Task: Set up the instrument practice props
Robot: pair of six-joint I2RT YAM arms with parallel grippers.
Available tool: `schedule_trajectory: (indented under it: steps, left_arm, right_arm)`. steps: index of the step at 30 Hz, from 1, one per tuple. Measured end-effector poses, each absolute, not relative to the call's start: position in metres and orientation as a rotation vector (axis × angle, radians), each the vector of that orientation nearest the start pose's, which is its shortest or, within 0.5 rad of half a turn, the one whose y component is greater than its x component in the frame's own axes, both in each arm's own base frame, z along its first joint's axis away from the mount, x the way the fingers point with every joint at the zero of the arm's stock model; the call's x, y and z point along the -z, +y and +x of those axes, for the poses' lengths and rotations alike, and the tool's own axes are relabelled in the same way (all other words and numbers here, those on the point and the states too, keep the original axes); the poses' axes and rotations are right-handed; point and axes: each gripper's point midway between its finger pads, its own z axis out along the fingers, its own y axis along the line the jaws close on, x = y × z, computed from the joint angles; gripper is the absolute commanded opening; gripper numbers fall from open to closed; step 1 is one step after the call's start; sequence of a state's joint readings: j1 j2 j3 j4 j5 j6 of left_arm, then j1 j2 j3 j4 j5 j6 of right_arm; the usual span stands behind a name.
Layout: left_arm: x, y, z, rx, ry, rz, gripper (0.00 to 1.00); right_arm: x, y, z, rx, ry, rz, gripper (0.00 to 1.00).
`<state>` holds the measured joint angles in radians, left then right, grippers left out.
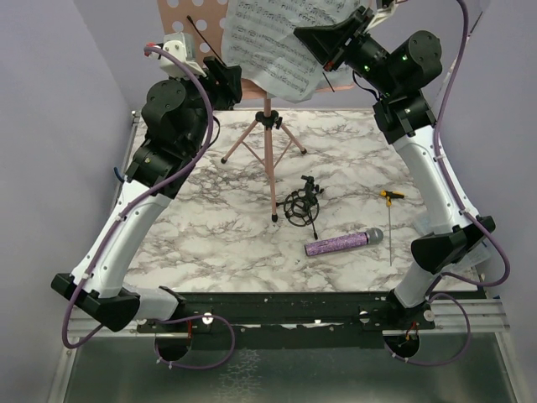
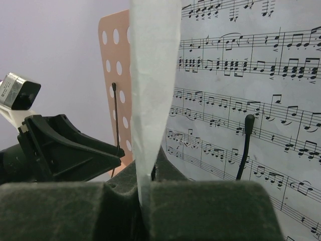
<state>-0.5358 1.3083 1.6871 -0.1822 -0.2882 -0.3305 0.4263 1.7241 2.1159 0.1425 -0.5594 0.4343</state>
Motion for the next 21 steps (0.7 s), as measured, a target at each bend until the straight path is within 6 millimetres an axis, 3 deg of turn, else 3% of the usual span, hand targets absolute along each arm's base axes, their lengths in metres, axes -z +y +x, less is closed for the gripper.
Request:
schedule_trajectory:
  steps: [9, 15, 21]
  left_arm:
    - [-0.5265, -0.179, 0.3734, 0.534, 1.397, -0.111, 0.28]
    - [-0.5296, -0.1775, 0.3741, 0.535, 1.39, -0.116, 0.02]
    - [-0.531, -0.1776, 0.374, 0.534, 1.385, -0.113, 0.0]
  right_arm:
    - [-0.5936, 0.2933, 0.3824, -1.059, 1.074, -0.534, 0.0]
    - [-0.5938, 0.2934, 0.3821, -1.059, 1.072, -0.534, 0.0]
    - [-0.5952, 0.2932, 0.3817, -1.058, 1.065, -0.535, 0.01]
